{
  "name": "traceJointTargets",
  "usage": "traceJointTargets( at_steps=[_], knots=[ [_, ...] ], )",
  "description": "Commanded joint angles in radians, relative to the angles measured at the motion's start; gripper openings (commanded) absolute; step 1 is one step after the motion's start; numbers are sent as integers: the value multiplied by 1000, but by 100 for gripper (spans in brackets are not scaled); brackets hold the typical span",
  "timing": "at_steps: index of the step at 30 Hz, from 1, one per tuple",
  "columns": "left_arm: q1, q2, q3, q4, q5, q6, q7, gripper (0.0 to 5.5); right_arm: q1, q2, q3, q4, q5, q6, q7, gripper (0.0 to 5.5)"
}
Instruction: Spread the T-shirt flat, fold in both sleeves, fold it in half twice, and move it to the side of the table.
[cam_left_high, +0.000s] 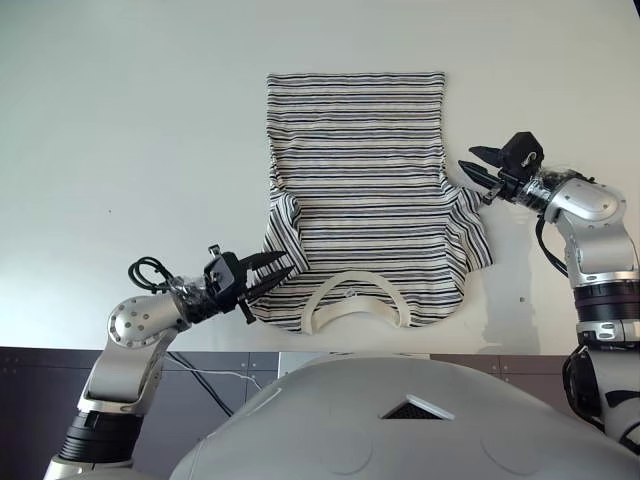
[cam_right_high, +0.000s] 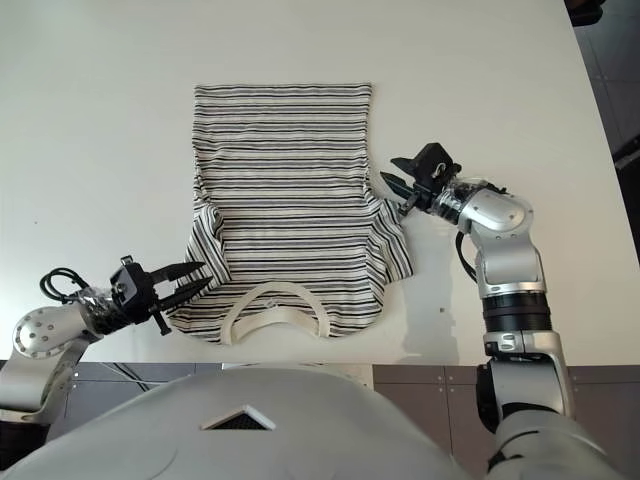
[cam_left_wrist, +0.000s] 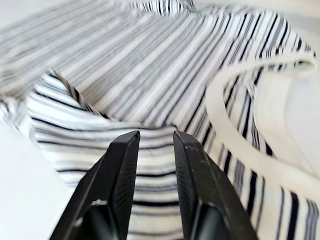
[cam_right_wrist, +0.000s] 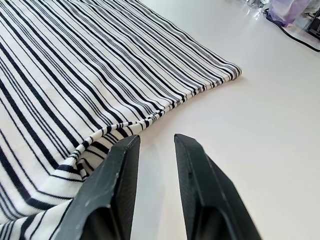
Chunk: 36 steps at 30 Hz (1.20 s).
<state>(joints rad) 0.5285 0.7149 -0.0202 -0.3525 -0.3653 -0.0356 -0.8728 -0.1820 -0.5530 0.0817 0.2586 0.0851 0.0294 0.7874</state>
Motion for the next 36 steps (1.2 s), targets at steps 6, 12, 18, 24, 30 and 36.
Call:
traceJointTargets(
  at_steps=[6, 12, 18, 24, 30, 36],
  knots=[
    [-53, 94, 43, -96, -80, 163, -90, 122, -21, 39, 35, -57, 37, -31, 79, 125],
    [-167, 92, 82, -183, -213, 332, -62, 122, -51, 75, 115, 104, -27, -90, 101, 125],
    [-189, 110, 78, -180, -205, 379, -89, 122, -157, 78, 132, 388, -84, -210, 114, 125],
    [-91, 160, 51, -162, -97, 322, -156, 122, -165, 73, 144, 486, -101, -284, 122, 125],
    [-194, 90, 86, -192, -189, 402, -80, 122, -203, 60, 102, 478, -47, -324, 151, 125],
    [-150, 40, 89, -258, -220, 442, -11, 122, -85, 33, -16, 138, 73, -273, 117, 125]
  ],
)
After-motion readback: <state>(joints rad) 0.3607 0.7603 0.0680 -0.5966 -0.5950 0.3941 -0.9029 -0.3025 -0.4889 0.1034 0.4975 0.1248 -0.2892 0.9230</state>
